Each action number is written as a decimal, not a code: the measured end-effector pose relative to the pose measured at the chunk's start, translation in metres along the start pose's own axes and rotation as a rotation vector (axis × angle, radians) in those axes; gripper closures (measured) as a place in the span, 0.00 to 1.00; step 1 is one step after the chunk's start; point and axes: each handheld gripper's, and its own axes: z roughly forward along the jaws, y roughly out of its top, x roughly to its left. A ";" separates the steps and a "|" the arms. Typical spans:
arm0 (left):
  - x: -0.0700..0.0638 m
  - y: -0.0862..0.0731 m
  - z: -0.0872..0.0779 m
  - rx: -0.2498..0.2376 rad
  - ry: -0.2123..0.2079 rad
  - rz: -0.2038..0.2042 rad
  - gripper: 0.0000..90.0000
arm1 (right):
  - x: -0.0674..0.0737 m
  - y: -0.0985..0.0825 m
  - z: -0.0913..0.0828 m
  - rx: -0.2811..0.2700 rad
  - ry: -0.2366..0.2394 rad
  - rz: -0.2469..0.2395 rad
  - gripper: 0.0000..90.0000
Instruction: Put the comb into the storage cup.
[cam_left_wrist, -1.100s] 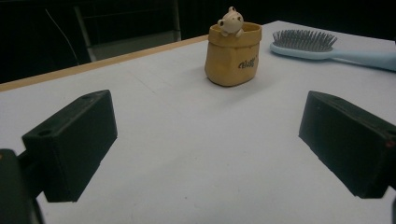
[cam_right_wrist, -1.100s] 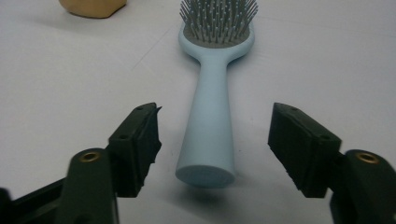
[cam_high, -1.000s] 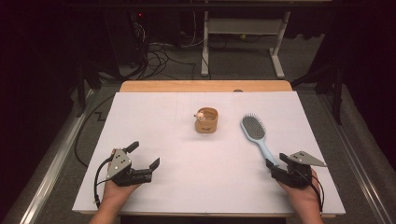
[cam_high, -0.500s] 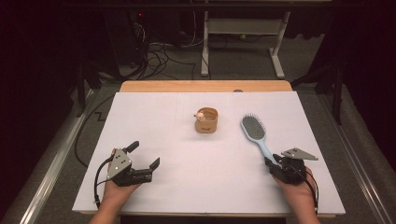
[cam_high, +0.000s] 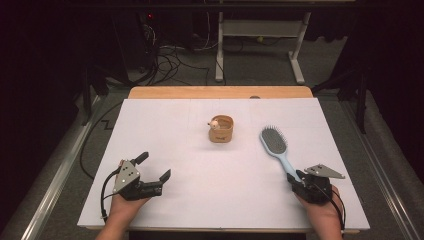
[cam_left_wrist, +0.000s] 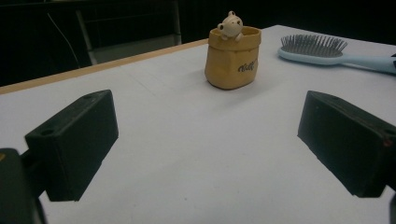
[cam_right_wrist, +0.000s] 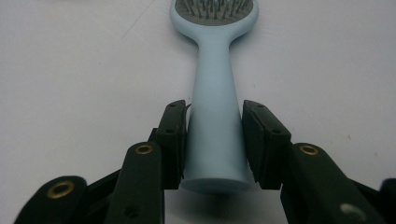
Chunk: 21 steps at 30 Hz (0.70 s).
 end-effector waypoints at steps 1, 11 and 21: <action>0.000 0.000 0.000 0.001 0.001 -0.003 0.06 | 0.000 -0.003 -0.004 0.004 -0.002 0.000 0.70; 0.002 0.000 0.000 -0.004 -0.010 -0.019 0.07 | 0.001 -0.018 -0.023 0.012 0.007 -0.004 0.70; 0.001 0.000 0.000 -0.004 -0.013 -0.020 0.07 | 0.001 -0.029 -0.035 0.005 0.011 0.004 0.69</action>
